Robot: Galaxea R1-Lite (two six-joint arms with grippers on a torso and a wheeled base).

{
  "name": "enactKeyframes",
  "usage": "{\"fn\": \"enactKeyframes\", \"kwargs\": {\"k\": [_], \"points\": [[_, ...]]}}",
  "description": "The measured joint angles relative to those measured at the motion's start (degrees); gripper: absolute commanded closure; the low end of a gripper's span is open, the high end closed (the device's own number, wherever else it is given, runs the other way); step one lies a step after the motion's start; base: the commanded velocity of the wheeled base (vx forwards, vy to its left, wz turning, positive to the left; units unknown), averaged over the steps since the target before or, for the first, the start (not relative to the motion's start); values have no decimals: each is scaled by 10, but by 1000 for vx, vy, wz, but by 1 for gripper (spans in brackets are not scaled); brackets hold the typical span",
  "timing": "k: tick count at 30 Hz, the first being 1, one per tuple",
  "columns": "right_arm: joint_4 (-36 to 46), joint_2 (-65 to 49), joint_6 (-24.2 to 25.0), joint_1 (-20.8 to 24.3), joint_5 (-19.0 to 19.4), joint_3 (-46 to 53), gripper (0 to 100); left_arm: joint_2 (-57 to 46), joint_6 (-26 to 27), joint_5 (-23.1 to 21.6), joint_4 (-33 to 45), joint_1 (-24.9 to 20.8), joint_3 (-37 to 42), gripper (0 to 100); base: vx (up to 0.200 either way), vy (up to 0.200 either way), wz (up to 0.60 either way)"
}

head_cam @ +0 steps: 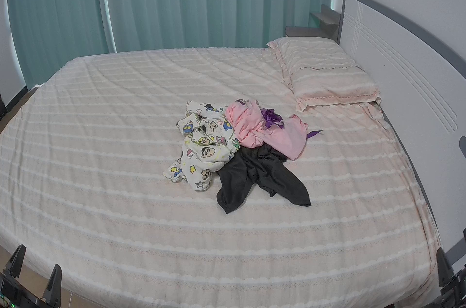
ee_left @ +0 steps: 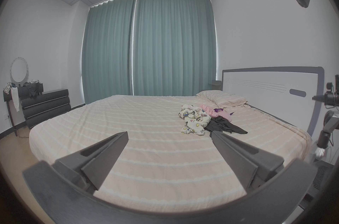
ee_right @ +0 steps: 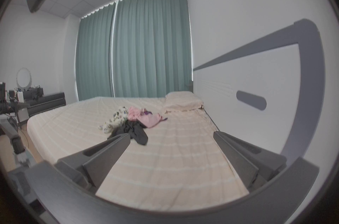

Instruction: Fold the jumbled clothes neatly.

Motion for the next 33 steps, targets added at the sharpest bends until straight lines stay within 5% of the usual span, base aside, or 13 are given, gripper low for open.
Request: {"fn": "enactKeyframes", "kwargs": {"k": [7, 21, 33], "points": [[-8, 19, 8, 5, 11, -20, 0, 0, 0, 0, 0, 0, 0, 0, 0, 0, 0], [-64, 275, 40, 53, 56, -45, 0, 0, 0, 0, 0, 0, 0, 0, 0, 0, 0], [-232, 547, 112, 98, 60, -64, 0, 0, 0, 0, 0, 0, 0, 0, 0, 0, 0]]}}
